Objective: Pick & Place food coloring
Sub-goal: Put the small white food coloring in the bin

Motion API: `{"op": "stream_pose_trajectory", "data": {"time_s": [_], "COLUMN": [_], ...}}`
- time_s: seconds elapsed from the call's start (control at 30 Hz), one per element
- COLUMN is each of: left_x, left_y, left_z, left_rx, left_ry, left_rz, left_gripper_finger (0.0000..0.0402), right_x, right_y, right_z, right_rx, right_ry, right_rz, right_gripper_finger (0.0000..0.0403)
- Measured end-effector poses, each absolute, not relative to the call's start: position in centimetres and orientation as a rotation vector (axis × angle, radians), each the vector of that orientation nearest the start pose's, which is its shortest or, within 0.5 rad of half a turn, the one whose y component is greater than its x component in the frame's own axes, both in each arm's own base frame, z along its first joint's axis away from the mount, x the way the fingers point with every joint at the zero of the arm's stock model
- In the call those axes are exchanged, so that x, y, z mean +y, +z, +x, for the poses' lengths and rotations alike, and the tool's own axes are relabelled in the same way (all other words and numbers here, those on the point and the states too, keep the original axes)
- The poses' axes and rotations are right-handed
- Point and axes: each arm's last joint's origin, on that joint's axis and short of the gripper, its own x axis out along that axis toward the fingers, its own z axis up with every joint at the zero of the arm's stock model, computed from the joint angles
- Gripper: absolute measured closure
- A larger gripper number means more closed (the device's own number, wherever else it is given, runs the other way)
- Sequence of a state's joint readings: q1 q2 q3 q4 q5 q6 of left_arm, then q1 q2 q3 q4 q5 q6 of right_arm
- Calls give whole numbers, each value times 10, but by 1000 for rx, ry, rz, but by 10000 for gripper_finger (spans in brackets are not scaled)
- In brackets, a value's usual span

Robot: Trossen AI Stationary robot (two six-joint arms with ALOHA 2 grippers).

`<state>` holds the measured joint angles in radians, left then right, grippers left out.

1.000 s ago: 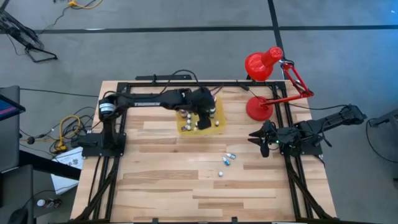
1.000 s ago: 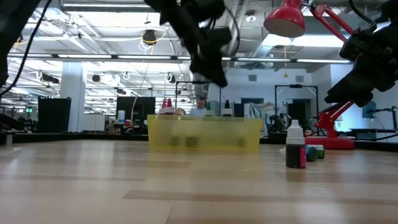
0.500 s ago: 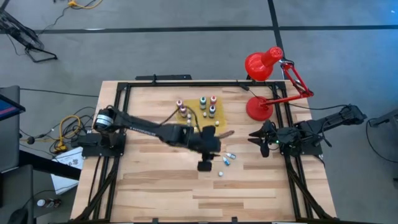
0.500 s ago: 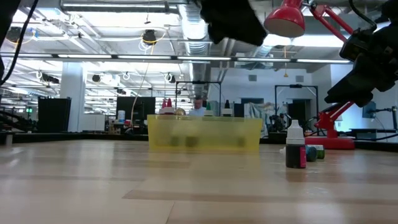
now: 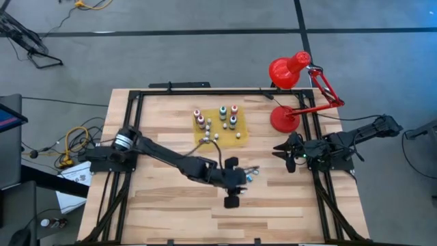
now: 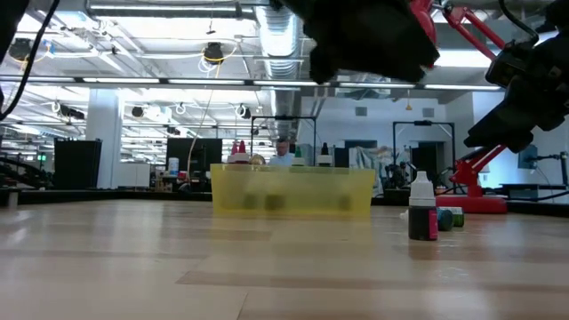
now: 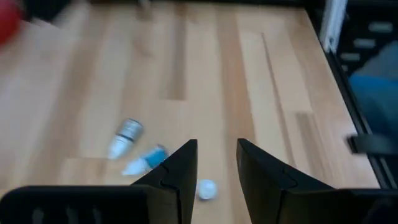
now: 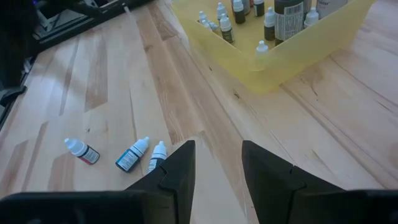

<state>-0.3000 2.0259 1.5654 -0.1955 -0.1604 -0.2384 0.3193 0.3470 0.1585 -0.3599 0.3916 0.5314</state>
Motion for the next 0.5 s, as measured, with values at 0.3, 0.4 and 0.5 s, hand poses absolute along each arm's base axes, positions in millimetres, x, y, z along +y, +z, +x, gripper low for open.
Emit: {"op": "stream_pose_trajectory", "data": {"time_s": [0.3,0.4,0.5], "left_x": [-157,-159,-159], "left_y": [179,169,152], "left_z": [444,444,448], "left_rx": [720,740,746], "left_ry": [-68,-46,2], "left_rz": [41,89,120], "left_gripper_finger": [298,298,298], "right_x": [22,22,22], "right_y": [157,157,157], "right_z": [103,103,102], "right_rx": [478,478,480], "right_ry": [-204,-203,-204], "right_rz": [329,329,328], "right_gripper_finger": [281,281,281]}}
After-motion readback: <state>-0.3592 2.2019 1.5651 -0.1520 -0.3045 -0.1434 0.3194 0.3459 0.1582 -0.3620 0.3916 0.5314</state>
